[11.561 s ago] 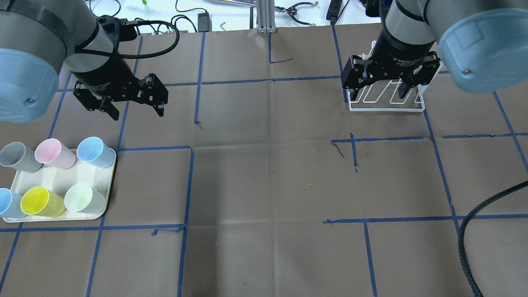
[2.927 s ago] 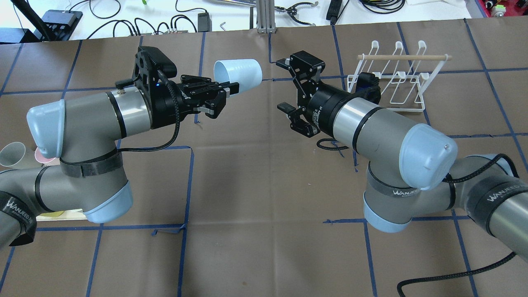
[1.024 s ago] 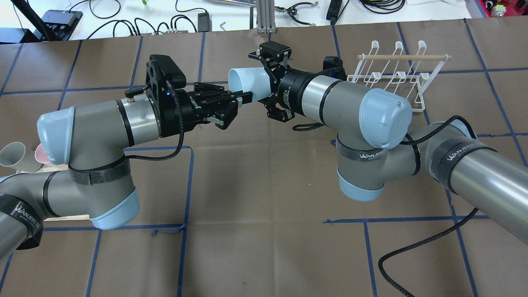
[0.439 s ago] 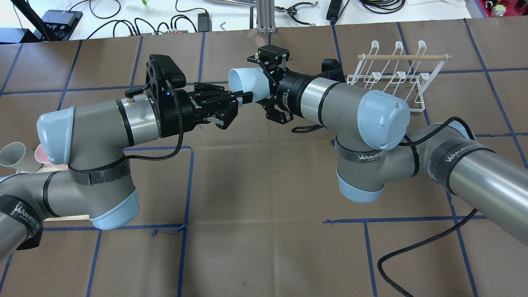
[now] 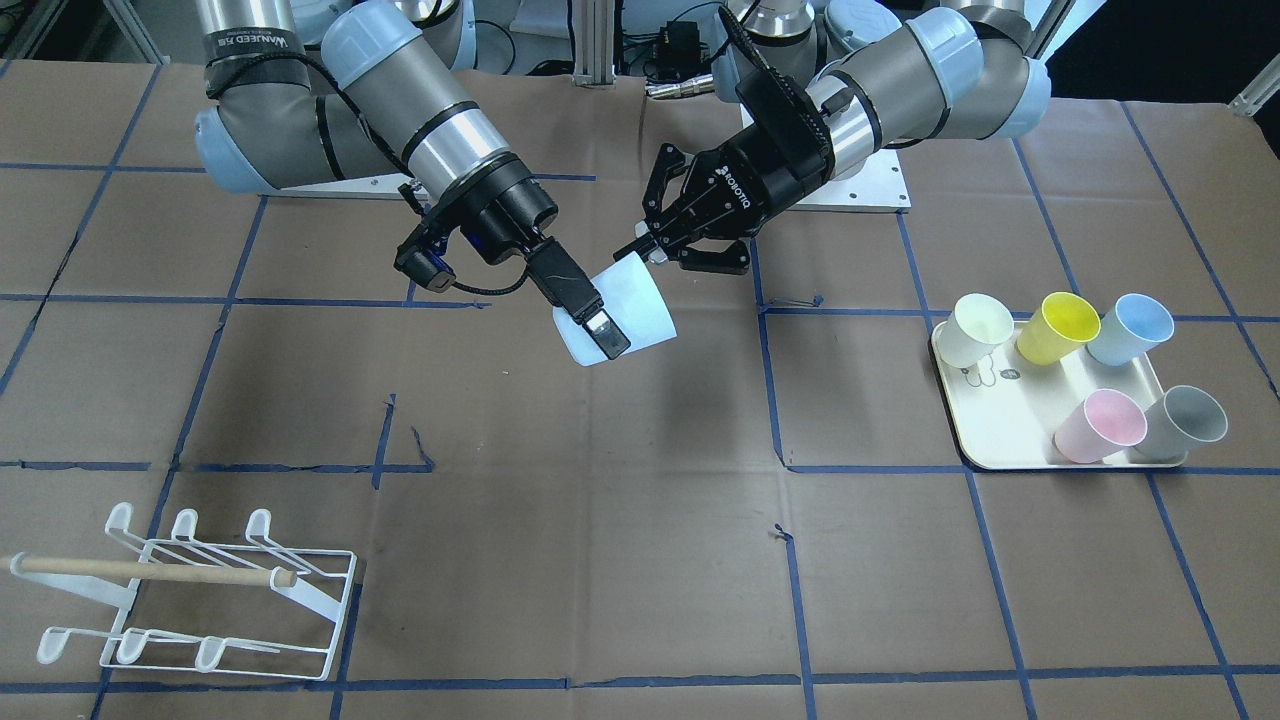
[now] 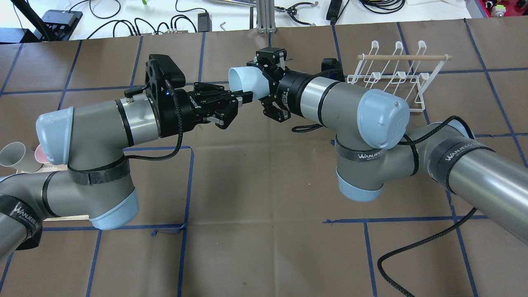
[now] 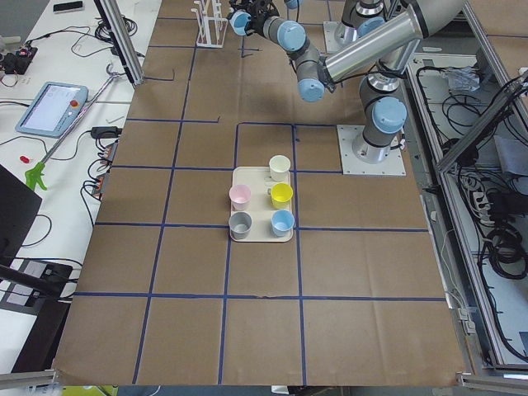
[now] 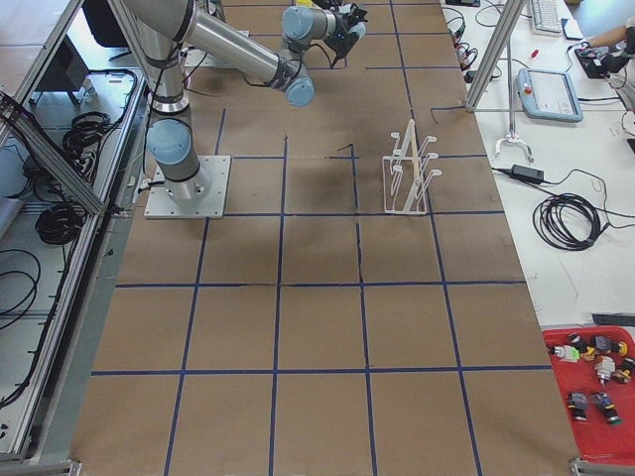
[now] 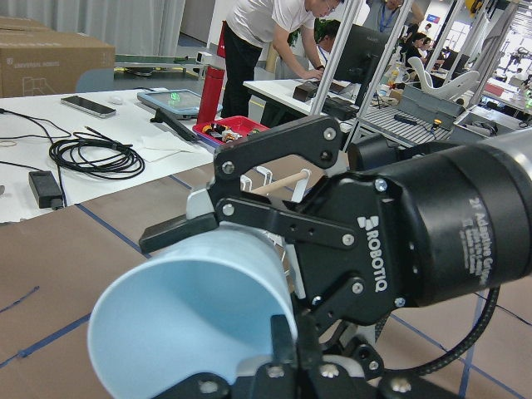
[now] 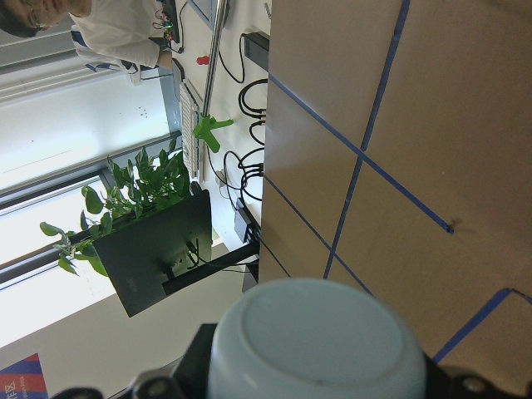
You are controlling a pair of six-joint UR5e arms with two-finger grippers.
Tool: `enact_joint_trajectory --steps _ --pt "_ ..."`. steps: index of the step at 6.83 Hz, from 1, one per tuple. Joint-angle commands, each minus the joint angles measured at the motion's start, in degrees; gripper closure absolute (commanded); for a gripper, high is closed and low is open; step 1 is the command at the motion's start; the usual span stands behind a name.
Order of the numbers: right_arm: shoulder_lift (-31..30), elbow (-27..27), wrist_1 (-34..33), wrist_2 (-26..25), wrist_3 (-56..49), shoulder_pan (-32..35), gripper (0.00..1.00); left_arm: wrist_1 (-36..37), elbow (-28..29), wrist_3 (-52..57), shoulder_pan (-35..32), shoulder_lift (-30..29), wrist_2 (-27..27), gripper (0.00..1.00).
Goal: Transfer IKEA cup to right arm and place on rack
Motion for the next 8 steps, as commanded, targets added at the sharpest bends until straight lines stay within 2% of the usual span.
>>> enact_joint_trajectory --steps 1,2,3,5,6,7,8 --pt "0.09 -0.09 -0.01 -0.04 -0.01 0.00 0.64 -0.04 0.61 -0.09 0.09 0.07 0.59 0.59" --pt "0.09 -0.09 -0.01 0.22 -0.01 -0.09 0.67 -0.04 0.70 -0.96 0.09 -0.10 0.42 0.11" --pt "0.09 -0.09 -0.01 0.31 -0.01 -0.09 0.67 0.05 0.70 -2.54 0.18 0.16 0.42 0.01" --pt "0.26 -0.17 -0.09 0.31 -0.10 -0.09 0.73 -0.04 0.61 -2.82 1.75 0.77 0.50 0.01" --pt "0.61 -0.35 -0.53 0.14 -0.19 -0.96 0.75 -0.04 0.09 -2.73 5.76 1.47 -0.19 0.01" --pt "2.27 -1.83 -0.80 0.40 -0.19 -2.01 0.87 -0.13 -0.09 -2.64 10.59 1.91 -1.68 0.01" --pt "3.68 -4.11 -1.49 0.57 -2.02 -4.46 0.89 -0.30 0.17 -2.55 12.64 1.74 -2.82 0.01"
